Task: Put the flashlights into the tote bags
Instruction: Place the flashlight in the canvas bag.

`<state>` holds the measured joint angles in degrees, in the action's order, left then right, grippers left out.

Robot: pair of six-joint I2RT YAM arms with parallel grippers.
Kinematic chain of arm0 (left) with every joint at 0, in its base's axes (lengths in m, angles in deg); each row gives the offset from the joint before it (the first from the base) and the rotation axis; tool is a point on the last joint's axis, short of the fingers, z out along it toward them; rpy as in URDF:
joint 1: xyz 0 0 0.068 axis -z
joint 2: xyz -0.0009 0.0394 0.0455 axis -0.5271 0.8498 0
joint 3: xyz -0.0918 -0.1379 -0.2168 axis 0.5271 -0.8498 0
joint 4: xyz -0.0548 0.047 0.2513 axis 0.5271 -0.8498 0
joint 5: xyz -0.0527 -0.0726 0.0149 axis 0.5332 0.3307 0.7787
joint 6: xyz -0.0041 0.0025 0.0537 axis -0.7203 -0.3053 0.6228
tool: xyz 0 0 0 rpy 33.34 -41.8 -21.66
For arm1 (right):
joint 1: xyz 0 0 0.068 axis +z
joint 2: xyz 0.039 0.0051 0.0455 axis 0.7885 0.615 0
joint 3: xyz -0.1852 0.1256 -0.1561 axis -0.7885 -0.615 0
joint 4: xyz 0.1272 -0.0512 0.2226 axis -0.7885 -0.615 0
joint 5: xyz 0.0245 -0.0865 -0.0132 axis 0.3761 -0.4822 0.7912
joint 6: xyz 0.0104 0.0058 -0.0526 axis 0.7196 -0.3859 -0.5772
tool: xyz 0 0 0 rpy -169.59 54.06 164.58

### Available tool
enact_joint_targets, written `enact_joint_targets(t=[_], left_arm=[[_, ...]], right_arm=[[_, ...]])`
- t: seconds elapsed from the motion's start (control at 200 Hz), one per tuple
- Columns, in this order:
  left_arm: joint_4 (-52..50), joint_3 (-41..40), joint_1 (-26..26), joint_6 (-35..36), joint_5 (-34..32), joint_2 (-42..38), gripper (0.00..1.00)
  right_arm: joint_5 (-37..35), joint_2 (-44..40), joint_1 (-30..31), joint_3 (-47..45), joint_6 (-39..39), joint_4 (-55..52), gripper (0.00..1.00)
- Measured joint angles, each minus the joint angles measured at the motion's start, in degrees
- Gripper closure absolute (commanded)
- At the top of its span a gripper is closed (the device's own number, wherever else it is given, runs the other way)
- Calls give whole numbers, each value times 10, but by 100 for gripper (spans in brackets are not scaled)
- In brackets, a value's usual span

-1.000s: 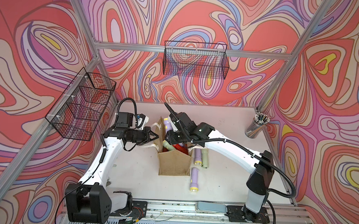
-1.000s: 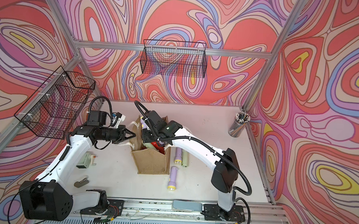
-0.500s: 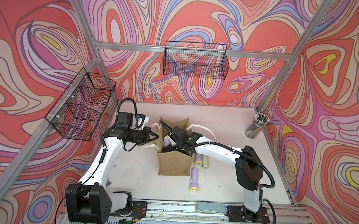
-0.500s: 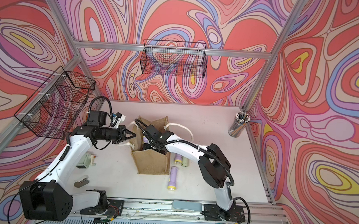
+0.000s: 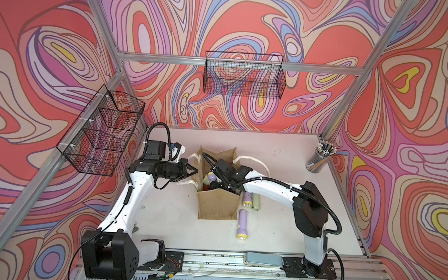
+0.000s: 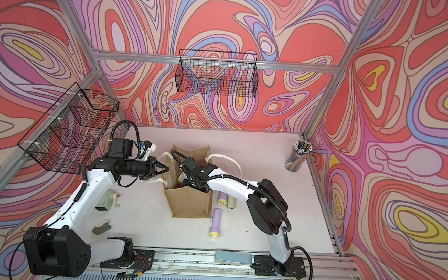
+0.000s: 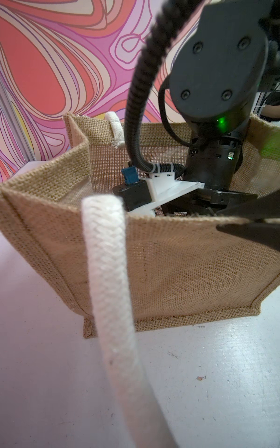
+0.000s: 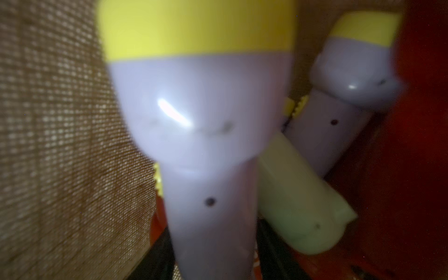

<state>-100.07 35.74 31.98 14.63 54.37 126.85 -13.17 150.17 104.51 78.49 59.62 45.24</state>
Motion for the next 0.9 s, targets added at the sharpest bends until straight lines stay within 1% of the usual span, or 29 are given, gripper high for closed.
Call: enact_joint_targets(t=[0.215,0.476,0.706,0.811,0.896], left_arm=[[0,0,0,0,0,0,97],[0,0,0,0,0,0,97],[0,0,0,0,0,0,97],[0,0,0,0,0,0,97],[0,0,0,0,0,0,97]], right_arm=[[-12,-26,-3,7,-14,-4,30],[-50,-129,-3,43,-53,-9,27],[-126,-239,-3,49,-74,-14,27],[-174,-293,-3,24,-76,-15,26],[-233,-342,-4,-9,-70,-27,24]])
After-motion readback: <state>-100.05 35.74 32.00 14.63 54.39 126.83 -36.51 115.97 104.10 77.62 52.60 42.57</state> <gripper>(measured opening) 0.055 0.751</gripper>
